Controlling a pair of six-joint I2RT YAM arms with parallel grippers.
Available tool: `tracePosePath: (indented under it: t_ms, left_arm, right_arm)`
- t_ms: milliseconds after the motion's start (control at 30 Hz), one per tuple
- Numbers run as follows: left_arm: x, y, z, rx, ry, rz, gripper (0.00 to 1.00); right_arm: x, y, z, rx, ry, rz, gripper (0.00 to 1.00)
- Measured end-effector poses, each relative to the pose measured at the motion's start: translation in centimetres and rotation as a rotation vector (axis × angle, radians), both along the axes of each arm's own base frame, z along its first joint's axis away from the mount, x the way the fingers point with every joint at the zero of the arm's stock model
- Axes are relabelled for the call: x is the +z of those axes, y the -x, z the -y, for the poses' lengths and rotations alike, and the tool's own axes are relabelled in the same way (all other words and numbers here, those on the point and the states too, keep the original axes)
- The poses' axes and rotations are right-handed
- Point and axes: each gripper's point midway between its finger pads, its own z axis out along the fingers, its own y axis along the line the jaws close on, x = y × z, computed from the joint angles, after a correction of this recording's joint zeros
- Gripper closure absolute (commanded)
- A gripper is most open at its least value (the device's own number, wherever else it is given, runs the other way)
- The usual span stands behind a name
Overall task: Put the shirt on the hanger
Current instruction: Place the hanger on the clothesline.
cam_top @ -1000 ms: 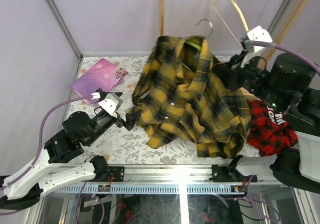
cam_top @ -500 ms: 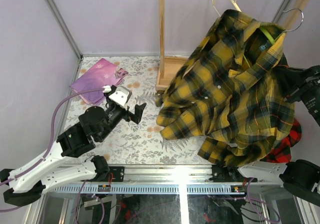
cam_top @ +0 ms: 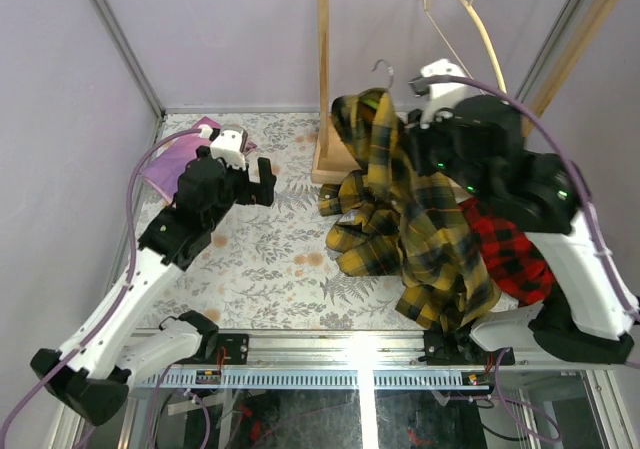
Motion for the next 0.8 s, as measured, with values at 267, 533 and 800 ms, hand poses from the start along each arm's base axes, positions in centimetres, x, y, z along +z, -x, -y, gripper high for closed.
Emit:
tracePosePath:
  t_ms: [267, 533, 800]
  left_arm:
    - [-5.9, -1.5, 0.8, -0.026, 0.04, -0.271, 0.0]
    - [-8.8, -0.3, 0.2, 0.041, 0.054, -0.425, 0.0]
    - [-11.6, 0.9, -2.8, 0.277, 0.07, -0.529, 0.0]
  right_arm:
    - [-2.7, -4.7, -3.5, 0.034, 0.005, -0.089, 1.0]
    - [1.6, -9.2, -1.9, -0.043, -0.094, -0.003, 1.0]
    - [3.4, -12.9, -0.9, -0.089, -0.138, 0.052, 1.0]
